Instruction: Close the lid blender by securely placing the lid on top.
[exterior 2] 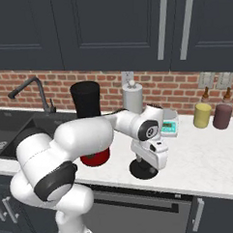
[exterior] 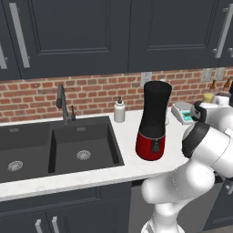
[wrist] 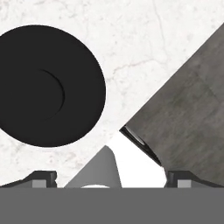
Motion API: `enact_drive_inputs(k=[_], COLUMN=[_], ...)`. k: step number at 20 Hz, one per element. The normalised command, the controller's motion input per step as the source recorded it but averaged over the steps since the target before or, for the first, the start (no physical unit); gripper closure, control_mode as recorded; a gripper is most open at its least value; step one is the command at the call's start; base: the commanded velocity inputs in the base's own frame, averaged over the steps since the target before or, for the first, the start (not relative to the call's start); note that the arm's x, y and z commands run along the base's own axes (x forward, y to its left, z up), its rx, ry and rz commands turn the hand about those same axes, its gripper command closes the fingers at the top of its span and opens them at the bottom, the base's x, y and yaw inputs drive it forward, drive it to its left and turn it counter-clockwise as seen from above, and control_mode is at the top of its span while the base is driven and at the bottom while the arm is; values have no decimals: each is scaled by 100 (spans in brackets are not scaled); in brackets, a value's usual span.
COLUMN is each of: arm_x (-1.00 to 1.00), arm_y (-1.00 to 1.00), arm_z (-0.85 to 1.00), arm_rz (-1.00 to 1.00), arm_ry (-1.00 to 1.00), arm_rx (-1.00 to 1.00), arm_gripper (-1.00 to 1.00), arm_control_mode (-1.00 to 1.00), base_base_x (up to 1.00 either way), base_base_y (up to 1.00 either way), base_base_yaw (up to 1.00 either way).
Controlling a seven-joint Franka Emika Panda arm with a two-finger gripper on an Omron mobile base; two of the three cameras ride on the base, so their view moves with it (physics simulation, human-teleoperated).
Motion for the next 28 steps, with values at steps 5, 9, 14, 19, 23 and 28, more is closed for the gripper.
enact_drive_inputs(k=[5,9,14,19,23,28], arm_x=[0,4,22,24,33,29], arm_y=[33,40,13,-7,0,-8], arm_z=[-12,-12,-8,-17,-9,-11], arm_rz=[0,0,0,0,0,0], arm_ry=[0,0,0,0,0,0], arm_rx=[0,0,0,0,0,0], arm_gripper=[-100,-100,-100,-100,-100,-100], arm_control_mode=[-100,-100,-100,-100,-100,-100], base_base_x=[0,0,0,0,0,0], base_base_y=[0,0,0,0,0,0], base_base_yaw=[0,0,0,0,0,0])
